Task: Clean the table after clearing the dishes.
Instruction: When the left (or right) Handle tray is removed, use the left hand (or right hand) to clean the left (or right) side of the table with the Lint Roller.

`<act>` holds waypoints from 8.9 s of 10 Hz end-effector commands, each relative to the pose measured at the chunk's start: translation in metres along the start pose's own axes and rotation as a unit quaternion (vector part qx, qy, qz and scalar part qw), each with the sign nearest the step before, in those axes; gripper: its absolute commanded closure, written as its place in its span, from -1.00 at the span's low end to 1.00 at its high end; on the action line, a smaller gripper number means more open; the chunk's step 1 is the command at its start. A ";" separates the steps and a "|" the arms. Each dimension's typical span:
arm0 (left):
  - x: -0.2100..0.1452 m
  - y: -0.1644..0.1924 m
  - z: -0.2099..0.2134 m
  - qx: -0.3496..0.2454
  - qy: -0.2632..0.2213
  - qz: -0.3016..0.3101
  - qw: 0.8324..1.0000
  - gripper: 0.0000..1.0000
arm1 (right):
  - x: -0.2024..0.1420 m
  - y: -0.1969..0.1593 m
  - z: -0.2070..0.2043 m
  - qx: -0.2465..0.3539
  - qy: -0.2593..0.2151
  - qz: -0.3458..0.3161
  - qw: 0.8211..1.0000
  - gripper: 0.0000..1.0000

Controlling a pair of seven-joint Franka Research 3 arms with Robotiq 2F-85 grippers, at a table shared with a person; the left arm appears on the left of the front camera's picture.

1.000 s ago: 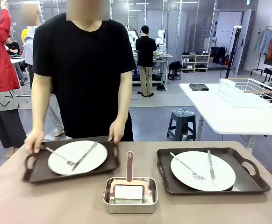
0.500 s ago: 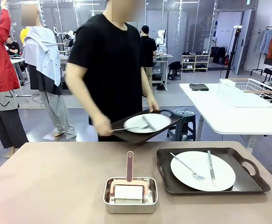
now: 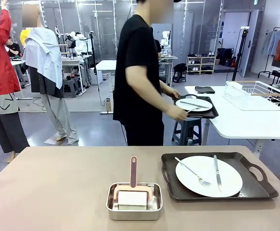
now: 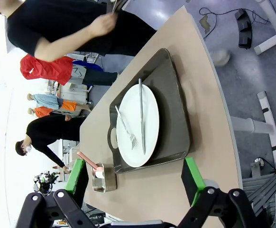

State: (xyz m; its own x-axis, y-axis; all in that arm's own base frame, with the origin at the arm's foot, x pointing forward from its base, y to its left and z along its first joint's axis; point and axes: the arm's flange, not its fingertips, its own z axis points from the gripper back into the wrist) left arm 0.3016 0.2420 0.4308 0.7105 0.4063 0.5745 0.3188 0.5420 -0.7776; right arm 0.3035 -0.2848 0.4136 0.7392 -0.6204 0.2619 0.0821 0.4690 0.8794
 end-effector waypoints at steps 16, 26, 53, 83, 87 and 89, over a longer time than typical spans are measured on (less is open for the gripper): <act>0.056 -0.235 -0.462 0.045 0.511 -0.487 0.707 -1.00 | -0.006 0.001 0.003 0.000 0.006 0.007 1.000 -1.00; 0.026 -0.250 -0.538 -0.015 0.545 -0.540 0.642 -1.00 | -0.006 0.001 0.003 0.000 0.006 0.007 1.000 -1.00; -0.104 -0.225 -0.631 -0.088 0.758 -0.378 0.525 -1.00 | -0.006 0.001 0.003 0.000 0.006 0.007 1.000 -1.00; -0.015 -0.182 -0.354 0.185 0.449 -0.033 0.873 0.74 | -0.006 0.001 0.003 0.000 0.006 0.007 1.000 -1.00; -0.015 -0.162 -0.367 0.193 0.423 0.002 0.885 0.59 | -0.006 0.001 0.003 0.000 0.006 0.007 1.000 -1.00; -0.007 -0.140 -0.371 0.204 0.388 0.020 0.898 0.59 | -0.006 0.001 0.003 0.000 0.006 0.007 1.000 -1.00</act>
State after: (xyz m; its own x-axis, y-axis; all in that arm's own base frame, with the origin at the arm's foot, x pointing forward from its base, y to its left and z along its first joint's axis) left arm 0.4744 -0.1114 0.4430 0.9829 -0.1757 0.0545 0.1784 0.8377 -0.5162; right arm 0.3023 -0.2839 0.4139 0.7413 -0.6185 0.2606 0.0816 0.4684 0.8798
